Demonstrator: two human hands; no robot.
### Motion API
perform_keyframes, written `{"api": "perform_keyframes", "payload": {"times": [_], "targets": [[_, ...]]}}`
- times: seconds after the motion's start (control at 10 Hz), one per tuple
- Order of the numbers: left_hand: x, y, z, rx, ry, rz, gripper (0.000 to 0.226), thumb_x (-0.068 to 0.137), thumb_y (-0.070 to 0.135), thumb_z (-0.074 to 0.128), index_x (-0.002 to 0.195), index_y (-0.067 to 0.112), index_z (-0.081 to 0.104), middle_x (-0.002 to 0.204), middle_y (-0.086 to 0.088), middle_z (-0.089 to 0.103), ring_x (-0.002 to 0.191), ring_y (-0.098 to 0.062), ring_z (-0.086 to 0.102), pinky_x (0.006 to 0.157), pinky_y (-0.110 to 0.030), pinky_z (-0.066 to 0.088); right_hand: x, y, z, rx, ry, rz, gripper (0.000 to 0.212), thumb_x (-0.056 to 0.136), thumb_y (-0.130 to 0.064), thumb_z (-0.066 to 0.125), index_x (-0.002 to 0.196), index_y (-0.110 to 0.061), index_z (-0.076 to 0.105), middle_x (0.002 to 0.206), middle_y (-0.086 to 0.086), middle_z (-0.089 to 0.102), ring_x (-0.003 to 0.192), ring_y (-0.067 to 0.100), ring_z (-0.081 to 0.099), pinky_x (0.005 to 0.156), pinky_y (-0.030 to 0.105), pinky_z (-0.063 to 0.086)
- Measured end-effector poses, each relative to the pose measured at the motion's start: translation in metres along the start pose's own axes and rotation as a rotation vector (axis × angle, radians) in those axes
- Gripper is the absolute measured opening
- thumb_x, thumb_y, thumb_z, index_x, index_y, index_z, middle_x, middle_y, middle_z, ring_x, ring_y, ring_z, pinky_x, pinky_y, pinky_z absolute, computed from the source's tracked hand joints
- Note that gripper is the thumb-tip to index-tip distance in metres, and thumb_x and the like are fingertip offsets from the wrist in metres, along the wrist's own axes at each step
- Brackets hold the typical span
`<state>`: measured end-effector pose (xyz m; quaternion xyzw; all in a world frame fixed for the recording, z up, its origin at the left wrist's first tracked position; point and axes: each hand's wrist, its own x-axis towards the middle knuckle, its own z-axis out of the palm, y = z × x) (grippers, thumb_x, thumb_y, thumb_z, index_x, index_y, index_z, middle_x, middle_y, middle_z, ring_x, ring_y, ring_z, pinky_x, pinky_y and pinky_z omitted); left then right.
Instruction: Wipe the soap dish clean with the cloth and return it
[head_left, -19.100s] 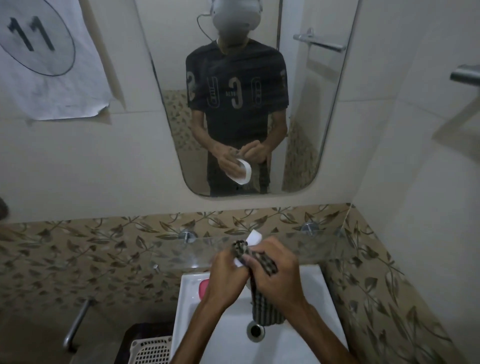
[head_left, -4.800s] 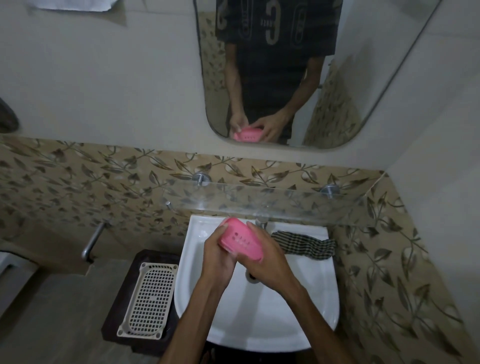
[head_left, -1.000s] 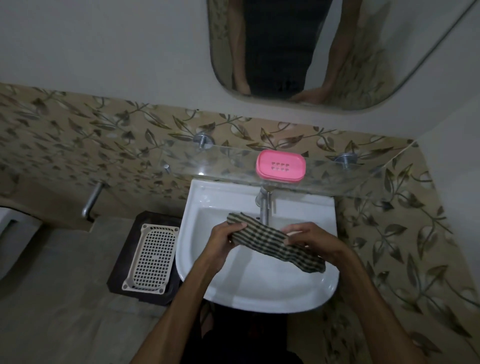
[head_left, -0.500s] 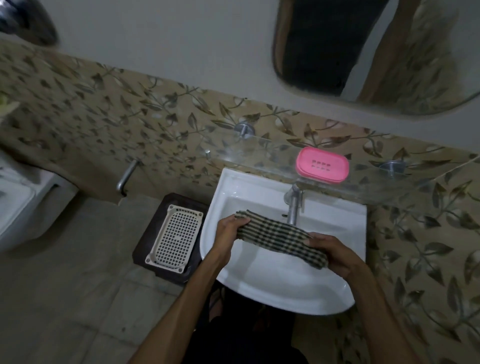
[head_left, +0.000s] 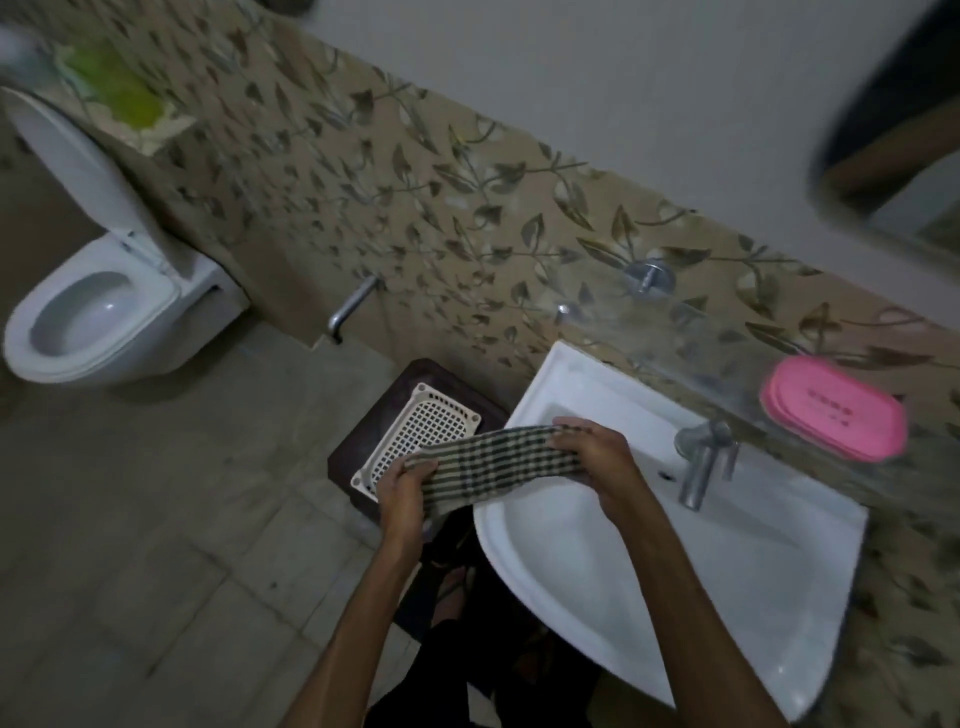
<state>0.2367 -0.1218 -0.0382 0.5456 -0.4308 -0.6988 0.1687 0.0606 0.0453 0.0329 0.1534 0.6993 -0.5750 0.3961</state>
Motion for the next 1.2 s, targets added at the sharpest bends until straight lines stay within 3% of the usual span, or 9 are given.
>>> {"api": "perform_keyframes", "payload": {"times": [0.1,0.2,0.3,0.5,0.7,0.8,0.9,1.1,1.2], "targets": [[0.036,-0.012,-0.038,0.026,0.092,-0.053,0.013,0.09,-0.002,0.066,0.094,0.004,0.076,0.102,-0.021,0.075,0.094,-0.032,0.069,0.087,-0.043,0.056,0.034,-0.009,0.058,-0.117,-0.045,-0.046,0.028,0.08,0.005,0.074,0.089,-0.021,0.079,0.087,0.002,0.076,0.084,0.02,0.071,0.065,0.025,0.059],[0.073,-0.026,-0.058,0.071,0.164,-0.086,0.015,0.091,-0.005,0.065,0.104,-0.006,0.072,0.108,-0.024,0.072,0.098,-0.035,0.066,0.095,-0.052,0.055,0.078,-0.004,0.114,-0.357,-0.05,-0.143,0.028,0.085,0.004,0.066,0.106,-0.011,0.078,0.097,0.008,0.076,0.095,0.027,0.07,0.077,0.029,0.061],[0.112,-0.047,-0.064,0.107,0.196,-0.137,0.022,0.09,-0.006,0.065,0.11,-0.014,0.066,0.102,-0.022,0.071,0.093,-0.034,0.066,0.093,-0.057,0.057,0.125,0.013,0.156,-0.645,-0.055,-0.247,0.024,0.089,-0.007,0.063,0.108,-0.011,0.077,0.1,0.008,0.074,0.098,0.026,0.068,0.083,0.027,0.051],[0.17,-0.098,-0.066,0.269,0.257,-0.171,0.011,0.085,0.0,0.07,0.092,-0.009,0.07,0.082,-0.013,0.069,0.081,-0.026,0.065,0.07,-0.037,0.051,0.214,0.058,0.203,-1.0,-0.067,-0.293,0.03,0.085,-0.013,0.065,0.113,-0.013,0.075,0.116,0.014,0.075,0.112,0.033,0.069,0.097,0.04,0.057],[0.196,-0.131,-0.077,0.448,0.3,-0.174,0.014,0.091,0.004,0.067,0.102,-0.003,0.067,0.087,-0.016,0.071,0.089,-0.035,0.069,0.07,-0.033,0.043,0.257,0.084,0.224,-1.161,-0.133,-0.371,0.026,0.087,-0.011,0.06,0.104,-0.014,0.078,0.11,0.014,0.077,0.109,0.035,0.07,0.098,0.042,0.057],[0.208,-0.136,-0.085,0.559,0.291,-0.125,0.02,0.092,0.003,0.065,0.111,-0.004,0.064,0.102,-0.023,0.073,0.1,-0.039,0.068,0.079,-0.037,0.045,0.27,0.091,0.226,-1.221,-0.133,-0.387,0.031,0.087,-0.011,0.059,0.116,-0.01,0.071,0.116,0.018,0.074,0.114,0.038,0.067,0.099,0.044,0.055],[0.205,-0.128,-0.09,0.642,0.267,-0.065,0.024,0.087,0.001,0.067,0.111,-0.002,0.065,0.102,-0.019,0.073,0.099,-0.034,0.068,0.078,-0.033,0.043,0.266,0.092,0.223,-1.279,-0.075,-0.417,0.024,0.093,-0.015,0.055,0.111,-0.006,0.068,0.115,0.022,0.072,0.113,0.041,0.066,0.095,0.047,0.055],[0.185,-0.097,-0.074,0.796,0.152,0.052,0.028,0.088,0.005,0.064,0.116,0.004,0.068,0.108,-0.014,0.072,0.102,-0.037,0.071,0.085,-0.041,0.056,0.23,0.072,0.215,-1.354,-0.059,-0.509,0.019,0.089,-0.007,0.057,0.099,-0.007,0.073,0.104,0.015,0.075,0.101,0.035,0.071,0.088,0.042,0.058],[0.167,-0.074,-0.052,0.871,0.108,0.289,0.023,0.092,0.008,0.065,0.114,0.005,0.07,0.109,-0.015,0.073,0.1,-0.035,0.071,0.087,-0.047,0.058,0.207,0.067,0.208,-1.283,-0.004,-0.676,0.017,0.091,-0.007,0.057,0.093,-0.008,0.073,0.098,0.01,0.074,0.092,0.026,0.07,0.082,0.039,0.058]]}}
